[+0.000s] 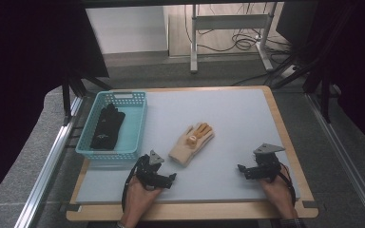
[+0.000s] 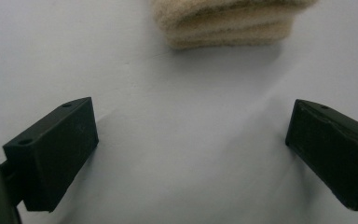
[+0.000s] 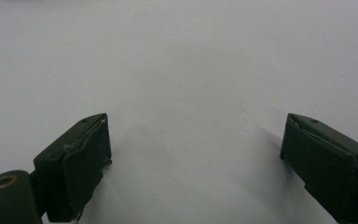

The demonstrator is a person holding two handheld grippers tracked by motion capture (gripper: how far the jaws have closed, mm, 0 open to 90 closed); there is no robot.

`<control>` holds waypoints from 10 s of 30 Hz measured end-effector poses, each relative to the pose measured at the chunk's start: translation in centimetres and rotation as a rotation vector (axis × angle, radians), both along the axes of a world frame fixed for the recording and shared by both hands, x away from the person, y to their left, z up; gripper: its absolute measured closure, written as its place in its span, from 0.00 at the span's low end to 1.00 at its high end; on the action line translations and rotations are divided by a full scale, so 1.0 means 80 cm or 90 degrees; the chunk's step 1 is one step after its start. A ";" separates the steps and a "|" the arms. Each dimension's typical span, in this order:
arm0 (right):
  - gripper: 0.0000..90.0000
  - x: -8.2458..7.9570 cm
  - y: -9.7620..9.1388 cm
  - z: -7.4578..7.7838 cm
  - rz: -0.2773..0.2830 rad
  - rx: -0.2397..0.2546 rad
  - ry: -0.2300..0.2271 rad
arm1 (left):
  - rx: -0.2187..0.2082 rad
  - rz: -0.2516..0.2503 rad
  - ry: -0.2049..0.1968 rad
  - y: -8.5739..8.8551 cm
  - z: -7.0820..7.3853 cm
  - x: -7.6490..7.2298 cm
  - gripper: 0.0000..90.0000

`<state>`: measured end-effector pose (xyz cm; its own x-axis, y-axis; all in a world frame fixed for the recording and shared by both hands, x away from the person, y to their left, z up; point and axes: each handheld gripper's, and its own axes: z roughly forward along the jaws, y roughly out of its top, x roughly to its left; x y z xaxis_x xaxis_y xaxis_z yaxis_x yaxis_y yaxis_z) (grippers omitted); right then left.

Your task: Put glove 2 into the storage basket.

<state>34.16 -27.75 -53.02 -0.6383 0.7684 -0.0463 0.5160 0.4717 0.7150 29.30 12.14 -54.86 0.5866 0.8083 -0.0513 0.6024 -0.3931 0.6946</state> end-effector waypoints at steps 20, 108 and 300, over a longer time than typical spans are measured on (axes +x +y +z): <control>0.09 0.000 0.000 0.000 0.000 0.001 -0.001 | -0.009 -0.049 0.021 -0.051 0.067 0.060 0.04; 0.09 0.000 0.000 0.000 0.001 0.001 -0.001 | 0.060 0.018 -0.001 -0.025 0.155 0.133 0.62; 0.09 0.000 0.000 0.000 0.002 0.001 -0.001 | -0.068 0.033 -0.093 0.102 0.158 0.072 0.00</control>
<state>34.18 -27.76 -53.00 -0.6402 0.7668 -0.0464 0.5135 0.4720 0.7166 35.04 20.30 -42.19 0.5515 0.8323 -0.0562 0.5096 -0.2827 0.8127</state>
